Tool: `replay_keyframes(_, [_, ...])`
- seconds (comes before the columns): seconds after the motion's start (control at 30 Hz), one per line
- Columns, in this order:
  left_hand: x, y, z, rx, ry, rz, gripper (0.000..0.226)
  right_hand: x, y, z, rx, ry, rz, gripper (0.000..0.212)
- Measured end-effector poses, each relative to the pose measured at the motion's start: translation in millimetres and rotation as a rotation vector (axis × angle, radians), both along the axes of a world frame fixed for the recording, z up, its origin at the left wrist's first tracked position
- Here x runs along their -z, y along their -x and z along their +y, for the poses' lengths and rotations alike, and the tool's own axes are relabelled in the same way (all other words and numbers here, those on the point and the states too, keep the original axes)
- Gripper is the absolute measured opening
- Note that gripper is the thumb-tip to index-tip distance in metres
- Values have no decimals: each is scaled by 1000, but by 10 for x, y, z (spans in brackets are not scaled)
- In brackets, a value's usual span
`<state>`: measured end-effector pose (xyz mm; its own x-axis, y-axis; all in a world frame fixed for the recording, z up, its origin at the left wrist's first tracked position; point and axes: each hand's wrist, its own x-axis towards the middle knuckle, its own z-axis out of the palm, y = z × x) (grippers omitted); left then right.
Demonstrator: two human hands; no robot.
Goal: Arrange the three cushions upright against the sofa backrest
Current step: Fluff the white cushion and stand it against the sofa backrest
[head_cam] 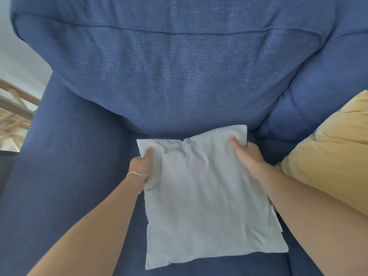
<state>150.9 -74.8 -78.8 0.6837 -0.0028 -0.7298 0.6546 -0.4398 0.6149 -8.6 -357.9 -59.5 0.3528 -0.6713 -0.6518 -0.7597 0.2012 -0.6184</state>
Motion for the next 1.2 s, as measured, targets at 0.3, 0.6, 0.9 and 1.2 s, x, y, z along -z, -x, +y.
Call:
replay_keyframes(0.3, [-859, -455, -104, -152, 267, -538, 33, -669, -219, -231, 52, 399, -547, 47])
replay_keyframes(0.6, [-1577, -974, -489, -18, 381, -628, 31, -1435, -855, -469, 272, 336, -750, 34])
replay_keyframes(0.9, [-1505, -1273, -409, -79, 247, -771, 48, -1419, -1006, -579, 307, 634, -619, 47])
replay_keyframes(1.2, [-866, -826, 213, 307, 62, -546, 77, -695, -526, -450, 592, 247, -619, 32])
